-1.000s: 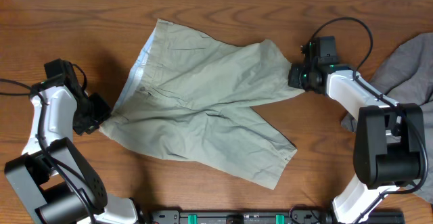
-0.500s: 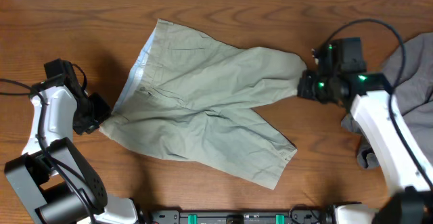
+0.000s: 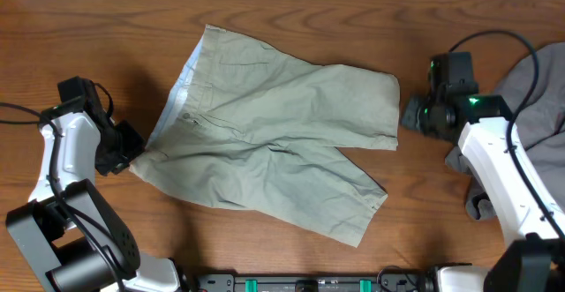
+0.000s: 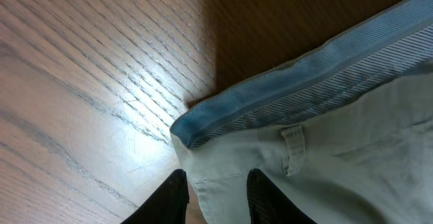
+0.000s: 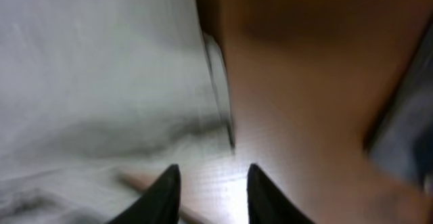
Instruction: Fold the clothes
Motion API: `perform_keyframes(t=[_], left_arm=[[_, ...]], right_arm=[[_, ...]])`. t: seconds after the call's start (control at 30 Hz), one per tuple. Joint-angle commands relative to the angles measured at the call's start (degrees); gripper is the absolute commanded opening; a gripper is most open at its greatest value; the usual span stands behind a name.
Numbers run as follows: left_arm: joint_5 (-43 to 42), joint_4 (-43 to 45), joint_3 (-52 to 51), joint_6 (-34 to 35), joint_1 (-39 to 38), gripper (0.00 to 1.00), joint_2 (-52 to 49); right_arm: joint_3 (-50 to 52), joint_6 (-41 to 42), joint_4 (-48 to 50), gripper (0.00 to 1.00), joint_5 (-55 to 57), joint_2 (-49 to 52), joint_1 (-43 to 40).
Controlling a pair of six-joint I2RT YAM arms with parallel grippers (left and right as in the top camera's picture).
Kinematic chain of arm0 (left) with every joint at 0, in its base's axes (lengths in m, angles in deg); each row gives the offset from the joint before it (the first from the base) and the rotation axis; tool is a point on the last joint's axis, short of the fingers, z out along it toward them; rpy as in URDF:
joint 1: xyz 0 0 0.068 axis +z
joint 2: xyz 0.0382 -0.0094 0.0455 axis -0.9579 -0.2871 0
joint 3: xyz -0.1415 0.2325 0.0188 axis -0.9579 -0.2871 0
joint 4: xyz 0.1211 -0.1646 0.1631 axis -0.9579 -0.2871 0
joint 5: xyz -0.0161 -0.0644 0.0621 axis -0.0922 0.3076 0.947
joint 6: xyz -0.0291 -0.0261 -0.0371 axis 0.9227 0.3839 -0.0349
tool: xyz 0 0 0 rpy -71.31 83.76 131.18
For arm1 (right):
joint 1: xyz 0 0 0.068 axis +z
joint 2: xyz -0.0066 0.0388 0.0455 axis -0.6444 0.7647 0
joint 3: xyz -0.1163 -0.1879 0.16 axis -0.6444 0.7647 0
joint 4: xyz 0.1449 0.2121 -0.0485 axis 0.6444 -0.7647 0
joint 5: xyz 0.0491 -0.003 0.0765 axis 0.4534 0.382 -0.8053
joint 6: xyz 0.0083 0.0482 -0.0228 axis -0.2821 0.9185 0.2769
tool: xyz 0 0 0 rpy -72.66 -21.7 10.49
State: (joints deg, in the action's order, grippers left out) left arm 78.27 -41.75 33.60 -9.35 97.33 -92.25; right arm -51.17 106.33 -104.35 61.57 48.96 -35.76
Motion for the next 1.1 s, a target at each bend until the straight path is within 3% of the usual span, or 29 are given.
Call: perform_keyframes(t=[0.0, 0.2, 0.33, 0.37, 0.43, 0.47, 0.6, 0.7, 0.9, 0.97, 1.07], left_arm=[[1.0, -0.1, 0.0, 0.1, 0.3, 0.32, 0.1], [1.0, 0.1, 0.0, 0.1, 0.3, 0.32, 0.1], [1.0, 0.1, 0.0, 0.1, 0.3, 0.32, 0.1], [1.0, 0.1, 0.0, 0.1, 0.3, 0.32, 0.1], [1.0, 0.1, 0.0, 0.1, 0.3, 0.32, 0.1], [1.0, 0.0, 0.0, 0.1, 0.3, 0.32, 0.1], [1.0, 0.1, 0.0, 0.1, 0.3, 0.32, 0.1], [1.0, 0.1, 0.0, 0.1, 0.3, 0.32, 0.1], [1.0, 0.1, 0.0, 0.1, 0.3, 0.32, 0.1], [1.0, 0.1, 0.0, 0.1, 0.3, 0.32, 0.1], [1.0, 0.1, 0.0, 0.1, 0.3, 0.32, 0.1]], right_arm=[[0.0, 0.3, 6.2, 0.36, 0.2, 3.8, -1.7], [0.0, -0.2, 20.4, 0.56, -2.1, 15.0, -4.0], [0.0, -3.1, 30.1, 0.57, -18.6, 23.1, -5.8], [0.0, -3.5, 32.2, 0.51, -23.0, 24.3, -6.2], [0.0, -3.5, 36.4, 0.28, -34.4, 25.1, -7.2], [0.0, -4.0, 38.9, 0.22, -39.2, 25.0, -7.6], [0.0, -2.8, 47.3, 0.05, -46.4, 22.0, -10.1], [0.0, -1.5, 46.9, 0.01, -46.4, 18.2, -12.9], [0.0, -1.6, 37.8, 0.03, -39.5, 11.2, -18.2], [0.0, -2.4, 32.3, 0.23, -35.9, 10.9, -18.2], [0.0, -4.2, 26.0, 0.34, -30.1, 13.1, -16.5]])
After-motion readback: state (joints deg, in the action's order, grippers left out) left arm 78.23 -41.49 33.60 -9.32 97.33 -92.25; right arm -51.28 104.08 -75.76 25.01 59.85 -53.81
